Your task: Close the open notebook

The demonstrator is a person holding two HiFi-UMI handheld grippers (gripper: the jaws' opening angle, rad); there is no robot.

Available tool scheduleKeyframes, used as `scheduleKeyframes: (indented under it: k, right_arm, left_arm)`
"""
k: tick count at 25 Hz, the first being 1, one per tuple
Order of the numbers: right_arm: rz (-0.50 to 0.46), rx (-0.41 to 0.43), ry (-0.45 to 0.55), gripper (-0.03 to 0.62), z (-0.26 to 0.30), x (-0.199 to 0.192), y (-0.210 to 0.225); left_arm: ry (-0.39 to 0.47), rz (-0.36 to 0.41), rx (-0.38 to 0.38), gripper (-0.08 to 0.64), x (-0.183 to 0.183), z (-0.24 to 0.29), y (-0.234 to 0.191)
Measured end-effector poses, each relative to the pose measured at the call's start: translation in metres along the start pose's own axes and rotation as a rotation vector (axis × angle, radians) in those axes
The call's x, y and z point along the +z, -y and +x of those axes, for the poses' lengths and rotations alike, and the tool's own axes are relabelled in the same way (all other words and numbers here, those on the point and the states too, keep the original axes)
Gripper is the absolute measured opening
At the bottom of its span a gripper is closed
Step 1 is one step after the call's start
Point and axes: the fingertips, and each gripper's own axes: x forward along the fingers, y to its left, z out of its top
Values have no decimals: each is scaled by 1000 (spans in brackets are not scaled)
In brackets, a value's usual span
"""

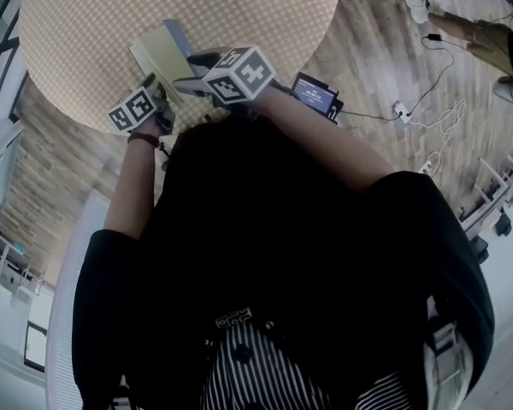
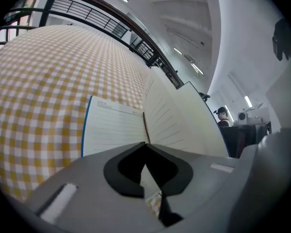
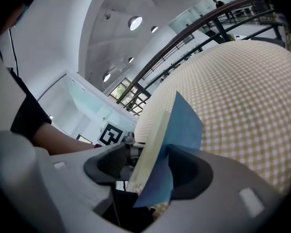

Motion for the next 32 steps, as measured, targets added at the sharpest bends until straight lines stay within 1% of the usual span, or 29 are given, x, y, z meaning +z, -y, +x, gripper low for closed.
scheduleKeyframes:
  k: [2,6,10,13,15,22,26,28,30,32]
  right_arm:
    - [3,15,-8,270,2,-2,-4]
    - [-20,39,-40,270,5,-5,-10]
    - [-52,72,-82,270,25,-4,-26]
    - [-134,103,-150,270,44,-10,-45]
    - [-190,109,-199,270,57,-17,-53]
    - [-224,83,-275,270,67,-62,-56]
    - [-220,65,-313,270,74,-69,-46]
    - [-223,47,-316,266,75,-67,-39]
    - [-230,35,-301,243,79,-66,-40]
    - [-242,28,-281,193,80,-65,-48]
  left_arm:
    - [19,-12,2,-4,-1,-4,-1]
    - [60,-39,5,-3,-3,-10,1]
    - [103,-80,-2,-4,-1,-23,-3]
    - [129,-114,-10,-3,-1,-35,-9]
    - [157,-146,-19,-4,-2,-41,-12]
    - [227,-191,2,-4,-38,-54,0]
    - [258,-225,28,-4,-43,-61,-8]
    - [265,-233,48,-3,-44,-60,-13]
    - [267,-236,62,-4,-48,-69,-17]
    - [269,-229,66,-3,-53,-84,-18]
